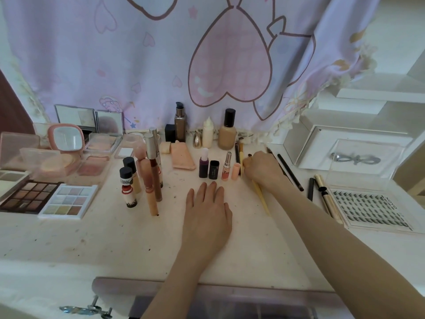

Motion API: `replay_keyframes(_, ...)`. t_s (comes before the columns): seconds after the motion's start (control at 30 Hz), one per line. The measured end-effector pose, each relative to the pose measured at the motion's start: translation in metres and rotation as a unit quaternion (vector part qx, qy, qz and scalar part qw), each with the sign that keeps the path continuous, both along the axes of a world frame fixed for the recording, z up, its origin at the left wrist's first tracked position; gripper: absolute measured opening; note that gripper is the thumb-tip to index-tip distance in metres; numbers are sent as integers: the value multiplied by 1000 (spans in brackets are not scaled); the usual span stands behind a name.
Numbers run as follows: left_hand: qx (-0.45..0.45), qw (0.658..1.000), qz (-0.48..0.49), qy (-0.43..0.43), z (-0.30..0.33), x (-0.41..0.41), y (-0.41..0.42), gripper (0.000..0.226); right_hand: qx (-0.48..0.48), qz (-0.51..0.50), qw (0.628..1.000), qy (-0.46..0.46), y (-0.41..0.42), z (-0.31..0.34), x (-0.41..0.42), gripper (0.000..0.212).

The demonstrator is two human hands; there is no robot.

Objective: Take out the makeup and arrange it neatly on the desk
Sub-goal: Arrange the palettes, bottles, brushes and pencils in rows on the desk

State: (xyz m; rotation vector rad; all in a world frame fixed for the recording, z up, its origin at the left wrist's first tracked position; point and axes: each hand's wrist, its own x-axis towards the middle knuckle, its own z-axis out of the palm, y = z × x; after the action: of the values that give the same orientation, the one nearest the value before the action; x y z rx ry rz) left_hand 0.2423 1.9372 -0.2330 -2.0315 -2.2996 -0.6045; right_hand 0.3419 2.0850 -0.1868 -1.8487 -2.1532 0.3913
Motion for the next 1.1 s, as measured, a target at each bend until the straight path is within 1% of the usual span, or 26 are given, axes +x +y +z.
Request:
replay_keyframes(0.1,1,1000,-4,-7,0,0,0,48,17,54,995,-84,-8,-2,7,22)
replay_keyframes(0.17,-8,1000,-6,-4,2,-1,0,48,29,67,994,-81,-14,-3,12,27)
replay_keyframes(0.2,-10,1000,-9,-5,3,-1,-1,47,34,63,996,-58,-16,-3,15,32)
replay_keyframes(0.27,-4,1000,-22,-15,5,-1,-3,43,41,25,998,28,-21,0,24,37)
replay_keyframes(0.33,29,998,-57,-28,11,2,-7,35,40,-10,994,102,-25,6,35,40)
replay_keyframes(0.37,46,995,-82,-31,13,6,-9,29,35,-18,990,132,-28,10,42,38)
replay_keyframes(0.43,77,988,-130,-32,16,15,-6,24,15,-25,980,196,-33,18,55,27)
replay_keyframes(0.5,59,984,-161,-38,22,30,3,30,-13,-42,966,256,-38,21,67,15)
replay_keyframes(0.57,47,983,-168,-52,26,46,20,37,-35,-63,949,305,-42,20,76,9)
replay_keyframes(0.63,37,985,-154,-62,29,61,39,36,-49,-74,935,342,-45,18,84,10)
replay_keyframes(0.67,29,988,-138,-66,30,68,49,34,-52,-75,932,351,-46,17,88,16)
replay_keyframes(0.77,-2,996,-70,-56,34,81,71,26,-49,-76,931,353,-47,16,98,37)
replay_keyframes(0.83,-17,997,-33,-66,37,83,78,27,-45,-75,934,346,-46,17,102,42)
replay_keyframes(0.9,-30,996,-12,-88,39,86,81,28,-49,-70,938,337,-41,16,107,37)
replay_keyframes(1.0,-48,992,13,-119,41,87,80,29,-67,-49,944,320,-30,14,107,20)
replay_keyframes(1.1,-60,988,30,-138,43,86,73,25,-68,-13,959,276,-18,16,97,14)
